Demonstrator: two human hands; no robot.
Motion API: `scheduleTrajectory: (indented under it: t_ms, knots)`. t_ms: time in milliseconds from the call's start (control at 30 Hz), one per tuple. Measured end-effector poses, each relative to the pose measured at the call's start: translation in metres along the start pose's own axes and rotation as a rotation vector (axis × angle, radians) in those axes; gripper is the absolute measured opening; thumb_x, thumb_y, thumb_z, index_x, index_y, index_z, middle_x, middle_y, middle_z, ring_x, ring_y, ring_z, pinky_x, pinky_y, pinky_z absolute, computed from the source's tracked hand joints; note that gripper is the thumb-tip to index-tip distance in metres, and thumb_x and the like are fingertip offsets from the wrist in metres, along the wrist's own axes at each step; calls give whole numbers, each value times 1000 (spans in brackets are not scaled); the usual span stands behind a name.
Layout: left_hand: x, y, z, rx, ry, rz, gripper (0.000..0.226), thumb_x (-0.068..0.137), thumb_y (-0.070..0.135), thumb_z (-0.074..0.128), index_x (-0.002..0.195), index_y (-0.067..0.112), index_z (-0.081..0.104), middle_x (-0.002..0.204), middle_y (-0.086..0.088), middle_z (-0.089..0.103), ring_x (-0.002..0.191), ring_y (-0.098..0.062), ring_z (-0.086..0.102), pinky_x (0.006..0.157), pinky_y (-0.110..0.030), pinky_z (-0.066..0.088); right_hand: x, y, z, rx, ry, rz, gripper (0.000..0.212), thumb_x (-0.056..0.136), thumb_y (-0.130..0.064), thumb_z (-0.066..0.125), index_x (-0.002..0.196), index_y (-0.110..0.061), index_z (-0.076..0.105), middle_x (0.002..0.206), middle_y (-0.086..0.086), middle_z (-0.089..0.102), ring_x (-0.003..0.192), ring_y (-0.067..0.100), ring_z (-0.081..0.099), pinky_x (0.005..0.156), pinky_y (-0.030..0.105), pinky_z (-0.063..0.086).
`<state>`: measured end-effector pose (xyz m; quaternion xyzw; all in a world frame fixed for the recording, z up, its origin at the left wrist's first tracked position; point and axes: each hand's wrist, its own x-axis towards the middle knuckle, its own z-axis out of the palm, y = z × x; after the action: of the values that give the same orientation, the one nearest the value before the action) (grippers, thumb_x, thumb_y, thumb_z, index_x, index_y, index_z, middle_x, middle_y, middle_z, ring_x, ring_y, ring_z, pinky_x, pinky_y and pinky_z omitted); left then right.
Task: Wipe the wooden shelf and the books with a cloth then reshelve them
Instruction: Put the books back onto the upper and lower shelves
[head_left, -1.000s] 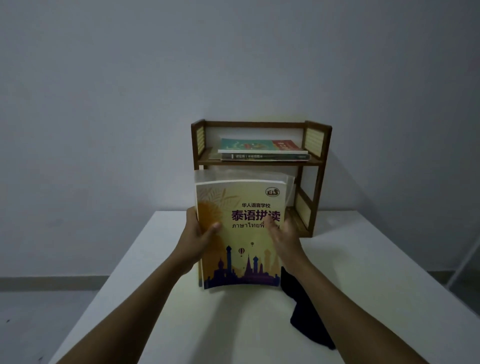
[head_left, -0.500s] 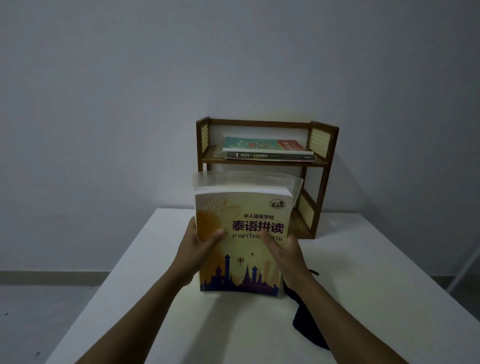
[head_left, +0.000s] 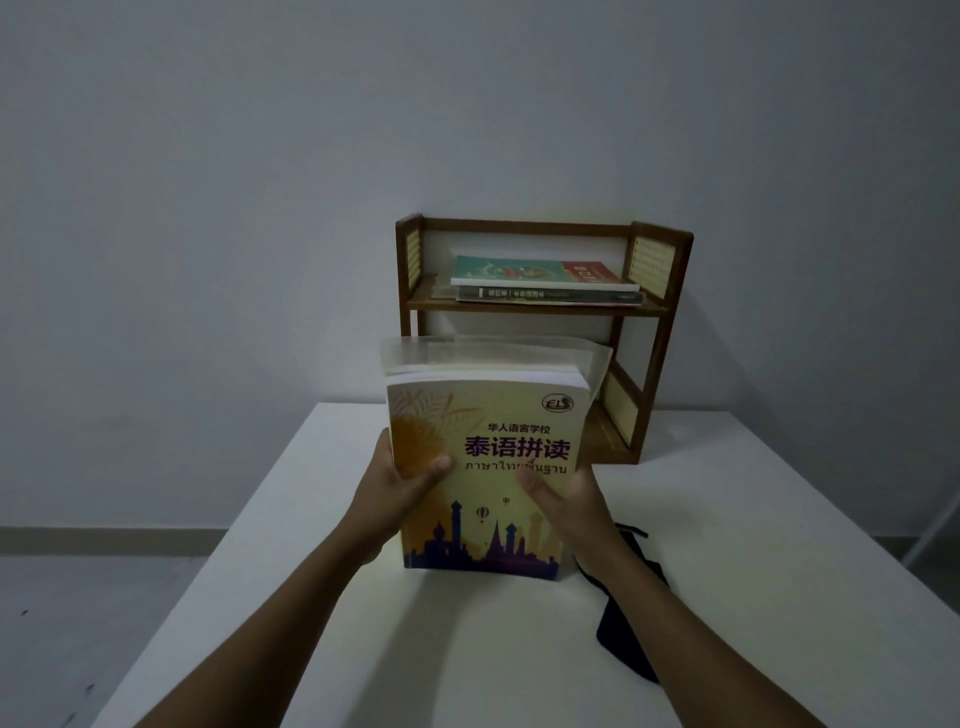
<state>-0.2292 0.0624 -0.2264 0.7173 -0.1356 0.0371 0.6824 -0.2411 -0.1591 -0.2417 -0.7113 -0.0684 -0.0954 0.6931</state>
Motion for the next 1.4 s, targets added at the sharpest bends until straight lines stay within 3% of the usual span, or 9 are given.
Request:
scheduleTrajectory:
  t_ms: [133, 267, 400, 567, 767, 933, 1133, 1267, 1400]
  knots:
    - [2, 18, -14, 157, 16, 1, 94, 60, 57, 81, 132, 25, 28, 126, 0, 53, 115, -22, 60, 78, -29, 59, 0, 4, -3, -39, -9, 21, 53, 73, -42, 73, 119, -22, 54, 108, -7, 71, 98, 7, 69, 80, 27, 58]
    - [18, 96, -22, 714, 286, 487, 112, 57, 65, 74, 146, 20, 24, 148, -5, 32, 134, -15, 32, 106, -32, 33, 3, 4, -4, -42, -18, 31, 54, 72, -43, 72, 118, -22, 54, 109, -6, 71, 101, 10, 68, 84, 29, 57]
    - [43, 165, 15, 1302, -48, 502, 106, 62, 64, 73, 147, 24, 25, 148, 0, 41, 133, -21, 40, 109, -40, 37, 5, 3, -5, -12, -49, 18, 53, 77, -34, 73, 123, -18, 53, 111, -3, 72, 102, 12, 69, 84, 31, 58]
    - [59, 155, 43, 1540, -327, 255, 60, 72, 54, 74, 118, 21, 55, 92, 8, 60, 83, -10, 59, 69, -23, 48, 4, 1, -6, -7, -42, 20, 55, 75, -34, 75, 122, -18, 52, 109, -3, 72, 101, 11, 69, 76, 24, 58]
    - [39, 138, 21, 1375, -131, 389, 43, 77, 58, 67, 104, 27, 57, 85, 13, 64, 75, -6, 61, 68, -26, 55, -2, 14, -21, -139, -78, 176, 66, 71, -33, 83, 124, -28, 44, 119, -5, 61, 99, 6, 63, 68, 15, 53]
    - [15, 127, -38, 875, 99, 305, 53, 65, 65, 72, 98, 25, 59, 80, 10, 68, 69, -7, 69, 58, -27, 57, -3, 26, -39, 193, -149, 447, 148, 35, -34, 99, 152, -25, 9, 149, 16, 37, 128, 25, 48, 102, 35, 42]
    - [-11, 94, -54, 167, 263, 196, 60, 66, 51, 79, 109, 14, 63, 93, -4, 76, 79, -20, 74, 60, -37, 61, 22, -16, -18, 281, -303, 125, 78, 67, -30, 87, 134, -10, 52, 130, 13, 62, 121, 29, 59, 104, 48, 44]
    - [-21, 56, -60, 89, 233, 155, 75, 58, 62, 74, 114, 15, 61, 103, -3, 74, 88, -21, 73, 64, -41, 61, 26, -17, -21, 50, -172, 71, 57, 74, -30, 82, 123, -12, 60, 118, 13, 68, 110, 27, 65, 97, 51, 51]
    - [-30, 10, -55, 86, 186, 75, 50, 74, 48, 73, 113, 19, 61, 104, 2, 74, 92, -20, 72, 67, -37, 61, 17, 7, -23, -155, -120, 83, 35, 84, -27, 73, 114, -12, 63, 106, 14, 71, 98, 24, 70, 91, 55, 53]
